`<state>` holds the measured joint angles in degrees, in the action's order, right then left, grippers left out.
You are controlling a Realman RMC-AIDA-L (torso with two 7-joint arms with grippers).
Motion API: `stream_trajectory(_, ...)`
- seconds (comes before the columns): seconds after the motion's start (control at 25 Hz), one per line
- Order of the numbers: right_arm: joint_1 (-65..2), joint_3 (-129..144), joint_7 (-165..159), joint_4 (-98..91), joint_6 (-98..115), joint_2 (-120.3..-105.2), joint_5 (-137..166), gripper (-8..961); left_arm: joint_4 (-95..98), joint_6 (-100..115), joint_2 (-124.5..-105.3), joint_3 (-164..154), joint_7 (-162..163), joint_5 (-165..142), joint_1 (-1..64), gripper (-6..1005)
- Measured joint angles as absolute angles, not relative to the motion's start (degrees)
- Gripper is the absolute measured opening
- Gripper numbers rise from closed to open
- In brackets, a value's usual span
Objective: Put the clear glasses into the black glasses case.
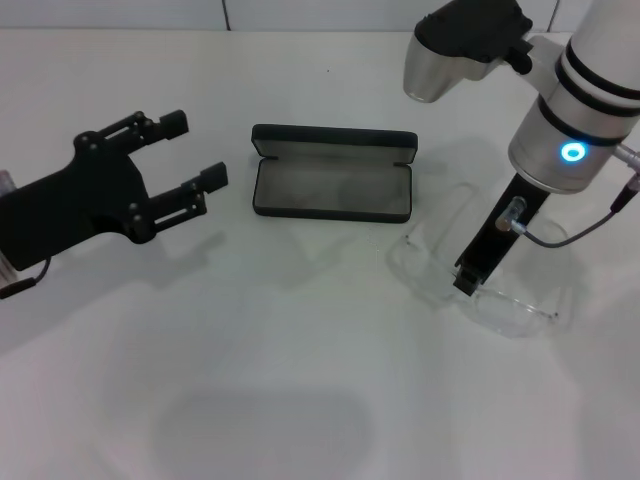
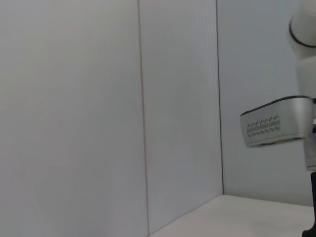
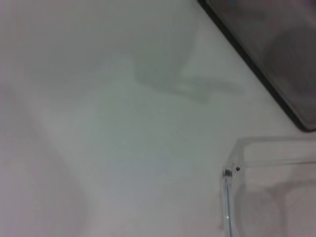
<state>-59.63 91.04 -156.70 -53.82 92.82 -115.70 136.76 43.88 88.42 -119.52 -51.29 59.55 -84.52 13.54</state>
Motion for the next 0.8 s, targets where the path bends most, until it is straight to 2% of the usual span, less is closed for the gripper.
stream_trajectory(0.8,-57.8,90.8,-156.1,-54.9,91.2,-115.96,139.2,45,43.8,88.6,-119.61,-51.2,59.9,-84.5,14.8,731)
